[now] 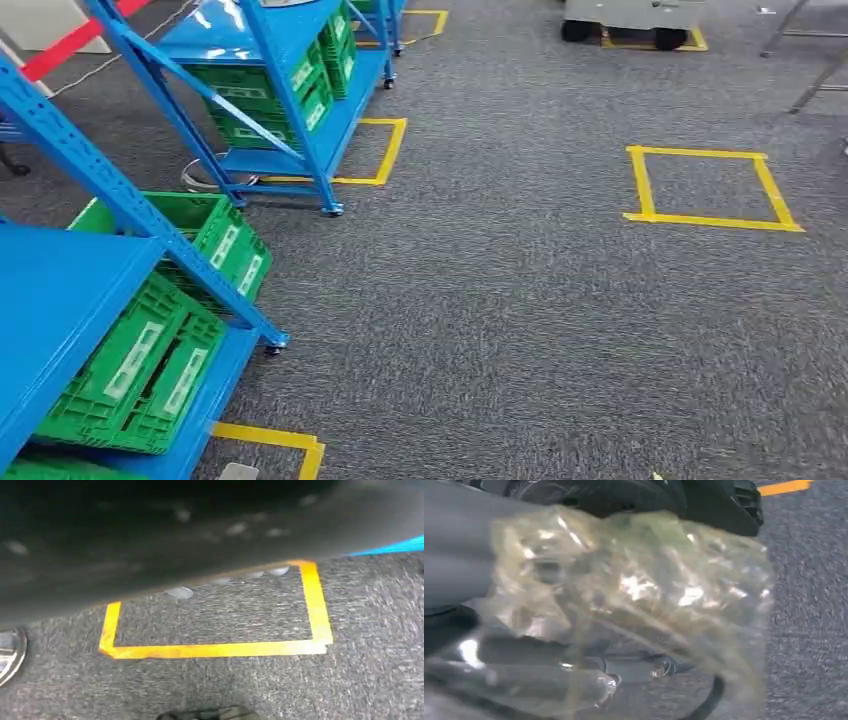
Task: Take the parts from the cabinet and place them on the table.
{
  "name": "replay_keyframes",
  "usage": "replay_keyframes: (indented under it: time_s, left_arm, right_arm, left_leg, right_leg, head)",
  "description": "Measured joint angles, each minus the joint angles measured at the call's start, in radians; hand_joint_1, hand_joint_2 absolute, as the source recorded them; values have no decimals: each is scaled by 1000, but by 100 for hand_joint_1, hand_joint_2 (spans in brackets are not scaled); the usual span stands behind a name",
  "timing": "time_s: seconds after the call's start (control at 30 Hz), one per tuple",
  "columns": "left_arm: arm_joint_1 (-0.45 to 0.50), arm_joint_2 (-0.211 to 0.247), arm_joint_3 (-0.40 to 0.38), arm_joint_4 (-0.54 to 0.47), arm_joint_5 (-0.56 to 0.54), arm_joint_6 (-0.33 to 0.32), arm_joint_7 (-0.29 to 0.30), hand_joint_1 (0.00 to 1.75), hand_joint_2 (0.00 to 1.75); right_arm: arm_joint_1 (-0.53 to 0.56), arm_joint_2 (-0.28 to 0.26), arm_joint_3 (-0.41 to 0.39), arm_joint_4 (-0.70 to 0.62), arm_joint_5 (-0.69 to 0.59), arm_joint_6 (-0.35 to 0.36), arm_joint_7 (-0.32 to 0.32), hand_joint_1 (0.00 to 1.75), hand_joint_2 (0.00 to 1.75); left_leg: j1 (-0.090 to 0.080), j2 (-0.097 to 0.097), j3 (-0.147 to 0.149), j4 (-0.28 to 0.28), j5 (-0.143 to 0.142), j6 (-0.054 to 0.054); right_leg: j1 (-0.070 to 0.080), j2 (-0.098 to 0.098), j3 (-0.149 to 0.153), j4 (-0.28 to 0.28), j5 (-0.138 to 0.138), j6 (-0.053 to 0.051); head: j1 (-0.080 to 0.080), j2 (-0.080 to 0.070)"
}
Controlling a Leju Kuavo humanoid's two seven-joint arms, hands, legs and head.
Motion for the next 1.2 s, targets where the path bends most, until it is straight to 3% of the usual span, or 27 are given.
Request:
replay_keyframes:
  time_s: [0.03, 0.1, 0.13, 0.17, 0.2, 0.27, 0.3, 0.33, 0.37, 0.4, 0.47, 0.5, 0.53, 0.57, 0.63, 0.67, 0.7, 0.8, 0.83, 0.9, 0.93, 1.0, 1.03, 1.07, 1.13, 1.17, 1.2]
  left_arm:
    - [3, 0, 0, 0, 0, 0, 0, 0, 0]
    - [8, 0, 0, 0, 0, 2, 0, 0, 0]
    - [7, 1, 0, 0, 0, 3, 0, 0, 0]
    - [6, 2, 0, 0, -1, 4, 0, 0, 0]
    - [2, 2, 0, 0, -1, 5, 1, 0, 0]
    - [1, 2, 0, 0, -1, 6, 0, 0, 0]
    - [5, 3, 0, 0, -1, 6, 1, 0, 0]
    - [6, 3, 0, 0, -1, 6, 1, 0, 0]
    - [9, 1, -1, 0, -1, 6, 1, 0, 0]
    - [7, 5, -1, 0, -1, 8, 2, 0, 0]
    - [2, 3, -2, 0, -1, 8, 2, 0, 0]
    - [2, 4, -2, 0, -1, 8, 2, 0, 0]
    - [2, 4, -2, 0, -1, 7, 2, 0, 0]
    - [3, 3, -2, 0, -1, 6, 2, 0, 0]
    - [4, 2, -2, 0, -1, 7, 2, 0, 0]
    - [3, 2, -2, 0, -1, 6, 2, 0, 0]
    - [0, 3, -2, 0, -1, 7, 2, 0, 0]
    - [3, 3, -2, 0, -1, 7, 2, 0, 0]
    - [5, 5, -2, 0, -1, 7, 2, 0, 0]
    - [5, 5, -2, 0, -1, 7, 2, 0, 0]
    - [1, 3, -2, 0, -1, 7, 2, 0, 0]
    - [-2, 3, -2, 0, -2, 7, 2, 0, 0]
    - [-1, 3, -2, 0, -2, 7, 2, 0, 0]
    - [3, 3, -2, 0, -2, 7, 2, 0, 0]
    - [6, 5, -2, 0, -2, 6, 2, 0, 0]
    - [5, 6, -2, 0, -2, 6, 2, 0, 0]
    - [3, 6, -2, 0, -2, 6, 2, 0, 0]
  right_arm:
    - [-1, 0, 0, 1, 0, -1, 0, 0, 0]
    - [-4, 0, 0, 2, -1, -3, 0, 0, 0]
    - [-5, 0, 0, 2, -1, -3, 0, 0, 0]
    - [-6, 0, 0, 3, -1, -3, 0, 0, 0]
    - [-6, 0, 0, 5, -1, -4, -1, 0, 0]
    - [-9, 0, 0, 8, -1, -6, -1, 0, 0]
    - [-12, 0, 0, 9, -2, -6, -1, 0, 0]
    - [-14, 0, 0, 9, -2, -8, -2, 0, 0]
    - [-16, 0, 0, 10, -2, -10, -3, 0, 0]
    - [-16, 0, 0, 11, -2, -11, -4, 0, 0]
    - [-10, -1, 0, 13, -2, -11, -4, 0, 0]
    - [-8, -2, 0, 14, -2, -13, -4, 0, 0]
    - [-7, -1, 0, 15, -2, -13, -4, 0, 0]
    - [-8, -2, 0, 16, -2, -13, -4, 0, 0]
    - [-9, -2, 0, 16, -2, -14, -4, 0, 0]
    - [-8, -3, 0, 17, -2, -14, -4, 0, 0]
    - [-9, -3, 0, 19, -2, -14, -4, 0, 0]
    - [-8, -4, 0, 20, -2, -14, -3, 0, 0]
    - [-9, -3, 0, 20, -2, -15, -3, 0, 0]
    - [-10, -5, 0, 20, -2, -15, -5, 0, 0]
    - [-7, -5, 0, 20, -2, -14, -4, 0, 0]
    - [-4, -5, 0, 21, -2, -14, -4, 0, 0]
    - [-5, -5, 0, 22, -2, -14, -4, 0, 0]
    - [-6, -5, 0, 22, -2, -14, -4, 0, 0]
    - [-7, -5, 0, 23, -2, -18, -5, 0, 0]
    - [-8, -5, 0, 24, -2, -18, -5, 0, 0]
    - [-7, -5, 0, 26, -2, -18, -5, 0, 0]
  left_leg:
    - [1, 2, 2, -2, 16, 0]
    - [0, 11, 67, -129, 101, 5]
    - [-2, 33, 116, -222, 146, 11]
    - [-9, 81, 148, -285, 158, 19]
    - [-19, 90, 157, -308, 146, 25]
    - [-19, 71, 151, -301, 142, 37]
    - [-21, 59, 150, -303, 143, 42]
    - [-15, 47, 158, -315, 151, 51]
    - [-12, 41, 160, -318, 154, 56]
    - [-10, 31, 159, -318, 155, 60]
    - [-11, 4, 158, -318, 154, 64]
    - [-11, -11, 159, -317, 153, 65]
    - [-11, -25, 161, -317, 153, 64]
    - [-11, -38, 163, -317, 152, 64]
    - [-8, -68, 171, -315, 147, 57]
    - [-7, -80, 171, -311, 143, 51]
    - [-12, -93, 164, -302, 140, 45]
    - [-2, -126, 148, -304, 148, 28]
    - [-3, -138, 147, -302, 146, 22]
    - [-7, -35, 122, -242, 99, 12]
    - [-6, -12, 85, -163, 56, 6]
    - [-2, 0, 9, -10, -5, 1]
    - [0, 1, -5, 19, -3, -1]
    - [1, 2, 6, -4, 27, -1]
    - [0, 20, 81, -152, 119, 5]
    - [-3, 52, 123, -236, 157, 13]
    - [-12, 93, 144, -276, 150, 17]
  right_leg:
    - [1, -14, 2, 0, -2, 0]
    - [2, -39, 11, 0, -8, 2]
    - [3, -51, 17, 0, -12, 3]
    - [4, -60, 19, -1, -15, 6]
    - [12, -69, 12, 5, -24, 14]
    - [11, -92, 15, 3, -29, 23]
    - [10, -104, 33, -1, -29, 27]
    - [10, -106, 33, 1, -36, 34]
    - [6, -45, 22, 23, -53, 39]
    - [3, -2, -6, 81, -85, 41]
    - [1, 24, -100, 263, -158, 45]
    - [1, 26, -139, 327, -172, 46]
    - [1, 26, -155, 338, -156, 47]
    - [1, 26, -149, 303, -118, 46]
    - [-3, 45, -80, 131, -9, 43]
    - [-8, 96, -49, 51, 22, 43]
    - [-13, 135, -39, 31, 6, 41]
    - [-5, 105, -32, 33, 3, 25]
    - [-10, 90, -29, 25, 7, 18]
    - [-10, 61, -23, 20, 7, 6]
    - [-7, 43, -22, 20, 4, 2]
    - [-5, 7, -21, 20, 0, -2]
    - [-4, -7, -20, 20, -2, -2]
    - [-4, -21, -17, 20, -5, -2]
    - [-4, -45, -5, 20, -12, 1]
    - [-3, -56, 1, 20, -15, 3]
    - [3, -66, -3, 21, -22, 9]
  head:
    - [0, 0]
    - [0, 0]
    - [0, 0]
    - [0, 0]
    - [-2, 0]
    - [1, 0]
    - [2, 0]
    - [-1, 0]
    - [7, 0]
    - [11, 0]
    - [12, 0]
    - [14, 0]
    - [13, 0]
    - [13, 0]
    - [13, 0]
    - [14, 0]
    - [16, 0]
    - [14, 0]
    - [15, 0]
    - [4, 0]
    - [5, 0]
    - [5, 0]
    - [4, 0]
    - [4, 0]
    - [4, 0]
    - [4, 0]
    - [5, 0]
